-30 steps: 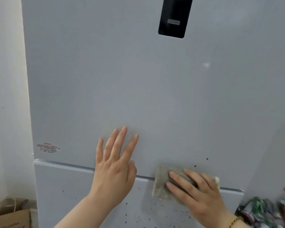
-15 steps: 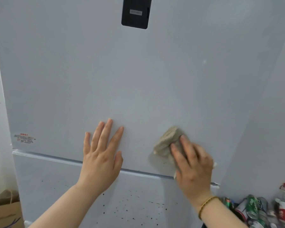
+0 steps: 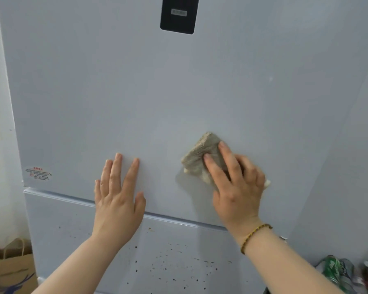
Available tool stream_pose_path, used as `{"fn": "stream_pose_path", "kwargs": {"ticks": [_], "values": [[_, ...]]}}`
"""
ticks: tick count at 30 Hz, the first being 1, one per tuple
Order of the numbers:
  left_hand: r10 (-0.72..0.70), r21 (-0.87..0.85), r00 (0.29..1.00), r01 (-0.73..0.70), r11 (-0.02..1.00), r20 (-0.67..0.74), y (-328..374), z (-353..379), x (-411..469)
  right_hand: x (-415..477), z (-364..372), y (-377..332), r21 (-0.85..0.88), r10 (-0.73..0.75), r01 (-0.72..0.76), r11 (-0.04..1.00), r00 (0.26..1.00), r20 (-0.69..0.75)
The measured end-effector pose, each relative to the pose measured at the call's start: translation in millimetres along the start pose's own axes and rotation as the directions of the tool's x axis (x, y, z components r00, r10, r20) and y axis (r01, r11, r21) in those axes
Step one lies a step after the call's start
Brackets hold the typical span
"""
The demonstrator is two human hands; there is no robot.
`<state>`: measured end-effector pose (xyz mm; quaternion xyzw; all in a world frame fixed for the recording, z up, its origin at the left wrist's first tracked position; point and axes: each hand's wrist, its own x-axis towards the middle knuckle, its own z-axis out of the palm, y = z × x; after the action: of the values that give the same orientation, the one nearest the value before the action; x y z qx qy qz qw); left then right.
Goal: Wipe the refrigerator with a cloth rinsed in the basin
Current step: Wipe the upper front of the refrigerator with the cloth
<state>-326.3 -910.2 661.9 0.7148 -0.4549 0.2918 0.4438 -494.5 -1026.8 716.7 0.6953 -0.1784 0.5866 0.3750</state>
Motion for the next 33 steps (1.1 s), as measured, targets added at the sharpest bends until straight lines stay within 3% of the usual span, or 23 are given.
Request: {"fn": "stream_pose_path", "kwargs": {"ticks": [4, 8, 11, 18, 22, 27, 33], "values": [[0.014, 0.021, 1.000, -0.014, 1.000, -0.012, -2.4, 0.9, -0.2, -34.0, 2.0, -29.4, 0.048, -0.111, 0.107, 0.993, 0.989, 0.096], [0.015, 0.019, 1.000, -0.015, 1.000, -0.007, -2.9, 1.0, -0.6, -80.9, -6.2, -32.9, 0.101, -0.323, 0.308, 0.946, 0.915, 0.242], [-0.014, -0.002, 1.000, 0.014, 1.000, 0.012, -1.5, 0.8, -2.0, -88.5, -9.6, -25.6, 0.123, -0.386, 0.366, 0.922, 0.883, 0.266], [-0.042, -0.041, 0.999, 0.043, 0.998, 0.007, 1.4, 5.3, -3.3, -63.0, -10.7, -11.3, 0.100, -0.291, 0.278, 0.955, 0.944, 0.155], [-0.057, -0.057, 0.998, 0.057, 0.997, -0.003, 3.0, 6.2, -2.9, -99.2, -29.5, 27.5, 0.015, -0.261, 0.265, 0.964, 0.940, 0.218], [-0.088, -0.082, 0.996, 0.088, 0.993, -0.002, 6.9, 8.0, -4.0, -137.8, -67.9, 80.6, -0.109, -0.124, 0.166, 0.980, 0.940, 0.317], [-0.104, -0.104, 0.994, 0.107, 0.989, 0.030, 10.3, 3.9, -5.5, -138.6, -53.8, 47.0, -0.105, 0.077, -0.048, 0.993, 0.953, 0.295]]}}
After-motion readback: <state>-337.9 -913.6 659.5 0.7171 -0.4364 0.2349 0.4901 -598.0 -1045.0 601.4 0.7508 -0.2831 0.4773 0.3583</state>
